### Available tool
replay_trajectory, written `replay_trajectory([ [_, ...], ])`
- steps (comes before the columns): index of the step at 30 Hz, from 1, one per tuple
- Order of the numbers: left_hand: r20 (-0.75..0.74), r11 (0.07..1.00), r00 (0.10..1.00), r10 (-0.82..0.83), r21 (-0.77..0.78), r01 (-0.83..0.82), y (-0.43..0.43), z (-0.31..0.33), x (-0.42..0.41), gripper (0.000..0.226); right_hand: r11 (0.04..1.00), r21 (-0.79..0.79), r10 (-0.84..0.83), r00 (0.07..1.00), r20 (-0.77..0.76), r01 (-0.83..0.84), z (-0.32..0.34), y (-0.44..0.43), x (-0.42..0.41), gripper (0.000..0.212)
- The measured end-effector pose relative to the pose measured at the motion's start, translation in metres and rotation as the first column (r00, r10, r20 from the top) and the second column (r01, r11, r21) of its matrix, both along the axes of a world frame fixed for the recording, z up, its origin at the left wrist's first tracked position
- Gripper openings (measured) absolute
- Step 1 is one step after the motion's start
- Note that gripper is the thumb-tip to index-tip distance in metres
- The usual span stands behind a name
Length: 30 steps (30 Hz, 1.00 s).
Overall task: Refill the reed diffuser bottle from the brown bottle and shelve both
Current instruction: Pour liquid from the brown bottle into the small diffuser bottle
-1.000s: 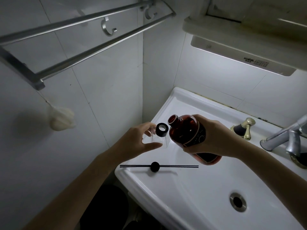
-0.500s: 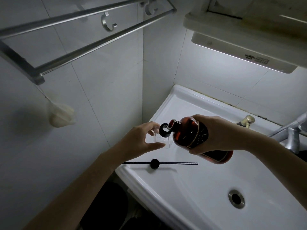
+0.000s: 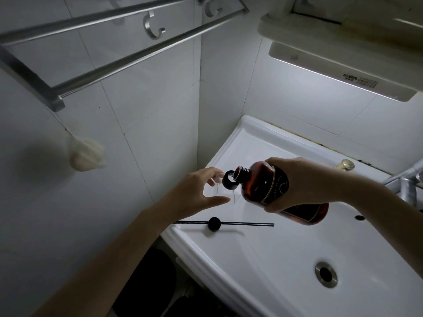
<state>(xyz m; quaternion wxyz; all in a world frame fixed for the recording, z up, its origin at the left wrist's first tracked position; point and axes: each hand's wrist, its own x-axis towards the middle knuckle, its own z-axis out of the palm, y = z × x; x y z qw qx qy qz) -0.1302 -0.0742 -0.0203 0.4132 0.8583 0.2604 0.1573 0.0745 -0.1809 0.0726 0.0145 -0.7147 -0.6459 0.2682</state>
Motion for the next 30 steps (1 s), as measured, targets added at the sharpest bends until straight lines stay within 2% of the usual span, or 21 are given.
replay_trajectory([
  [11, 0.000, 1.000, 1.000, 0.000, -0.011, 0.000, -0.001, 0.000, 0.003, 0.046, 0.999, -0.042, 0.018, 0.999, 0.035, -0.017, 0.003, 0.003, 0.004, 0.059],
  [16, 0.001, 1.000, 1.000, -0.008, -0.013, 0.008, -0.002, 0.000, 0.004, 0.047, 0.997, -0.066, 0.040, 0.997, 0.061, -0.035, 0.004, 0.004, 0.006, 0.044],
  [21, -0.005, 1.000, 1.000, -0.009, -0.016, 0.009, -0.003, 0.001, 0.006, 0.049, 0.997, -0.074, 0.035, 0.998, 0.052, -0.031, 0.005, 0.005, 0.008, 0.057],
  [30, -0.012, 1.000, 1.000, -0.006, -0.025, 0.006, -0.005, 0.001, 0.010, 0.048, 0.995, -0.096, 0.033, 0.998, 0.060, -0.027, 0.007, 0.006, 0.011, 0.054],
])
